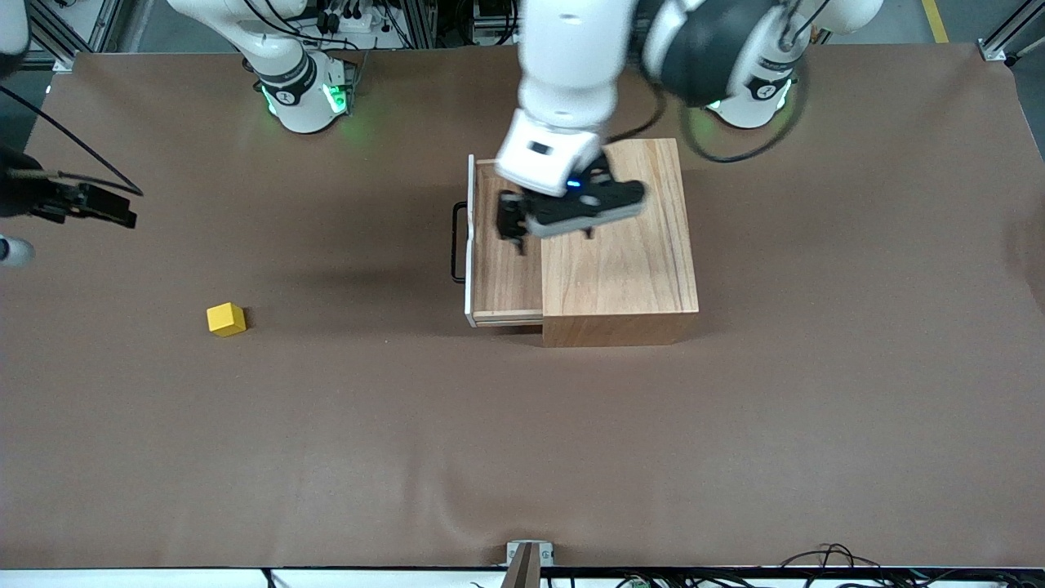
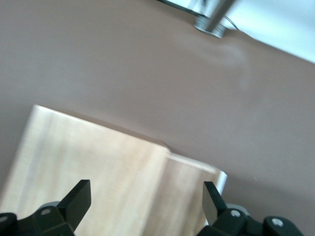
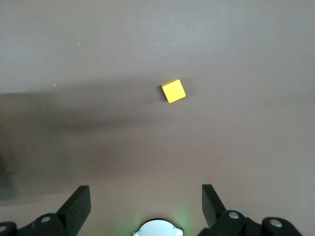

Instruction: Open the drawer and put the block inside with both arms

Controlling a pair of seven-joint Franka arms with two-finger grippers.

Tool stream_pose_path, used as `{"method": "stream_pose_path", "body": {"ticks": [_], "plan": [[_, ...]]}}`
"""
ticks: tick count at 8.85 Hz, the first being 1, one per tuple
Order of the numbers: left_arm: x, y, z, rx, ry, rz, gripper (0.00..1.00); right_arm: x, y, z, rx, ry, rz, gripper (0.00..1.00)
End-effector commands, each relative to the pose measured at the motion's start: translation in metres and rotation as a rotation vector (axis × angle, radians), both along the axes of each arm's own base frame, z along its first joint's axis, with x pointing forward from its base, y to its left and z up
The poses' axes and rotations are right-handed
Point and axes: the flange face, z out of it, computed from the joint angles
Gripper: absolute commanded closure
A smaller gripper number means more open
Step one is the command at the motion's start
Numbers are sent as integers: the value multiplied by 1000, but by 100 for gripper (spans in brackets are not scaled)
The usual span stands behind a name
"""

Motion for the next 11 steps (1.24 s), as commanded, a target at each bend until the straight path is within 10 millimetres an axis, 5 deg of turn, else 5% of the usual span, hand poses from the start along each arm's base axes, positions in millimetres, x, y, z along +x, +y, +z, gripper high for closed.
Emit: {"method": "stream_pose_path", "body": {"ticks": [1, 3, 5, 6, 8, 11], "plan": [[20, 93, 21, -24, 55, 76, 0, 26, -28, -78, -2, 125, 15, 0], [35, 253, 32, -198, 171, 25, 0, 35, -34, -157, -6, 102, 43, 0], [35, 339, 16, -148, 218, -59, 0, 32, -59, -238, 28, 65, 130, 0], [37, 366, 8, -115, 229, -71, 0, 35, -81, -270, 56, 71, 183, 0], [34, 378, -8, 6, 255, -139, 0, 31, -111, -324, 88, 83, 161, 0], [3, 391, 8, 42, 221, -215, 0, 22, -87, -357, 103, 55, 198, 0]]}}
